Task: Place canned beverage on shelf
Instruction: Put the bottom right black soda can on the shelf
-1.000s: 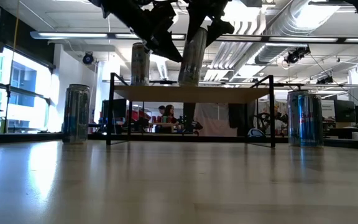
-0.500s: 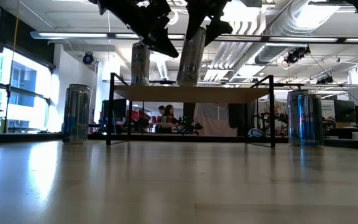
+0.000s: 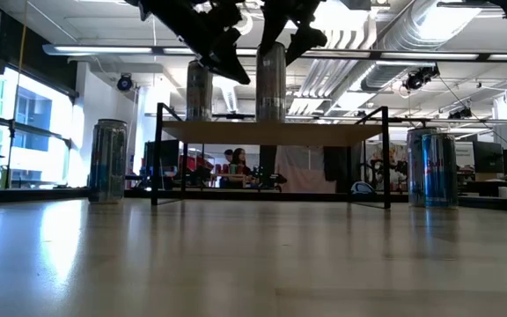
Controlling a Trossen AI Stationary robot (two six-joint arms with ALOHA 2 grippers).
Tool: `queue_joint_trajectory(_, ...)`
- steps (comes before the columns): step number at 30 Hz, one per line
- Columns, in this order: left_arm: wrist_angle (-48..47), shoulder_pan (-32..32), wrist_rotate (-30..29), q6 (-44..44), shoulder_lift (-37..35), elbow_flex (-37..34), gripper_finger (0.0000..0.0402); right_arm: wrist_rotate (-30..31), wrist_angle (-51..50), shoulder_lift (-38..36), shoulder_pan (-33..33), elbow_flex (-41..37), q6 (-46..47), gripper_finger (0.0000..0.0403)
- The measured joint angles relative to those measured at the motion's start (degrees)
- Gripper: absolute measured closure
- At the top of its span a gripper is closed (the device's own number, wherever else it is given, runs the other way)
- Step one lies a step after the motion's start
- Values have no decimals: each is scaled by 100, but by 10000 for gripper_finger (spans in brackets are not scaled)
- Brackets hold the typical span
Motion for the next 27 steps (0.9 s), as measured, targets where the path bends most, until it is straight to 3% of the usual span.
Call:
queue_joint_trajectory(10,-539,10,37,-242,-671,4,353,-519,-29,0,-76,0,-419,99)
queue_joint_trajectory(19,-592,10,141,-623,-1267,4,353,-467,-484,-49,-245,55,-752,100)
queue_joint_trajectory(27,-568,-139,149,-740,-1920,4,353,-455,-1101,-70,-395,552,-1272,100)
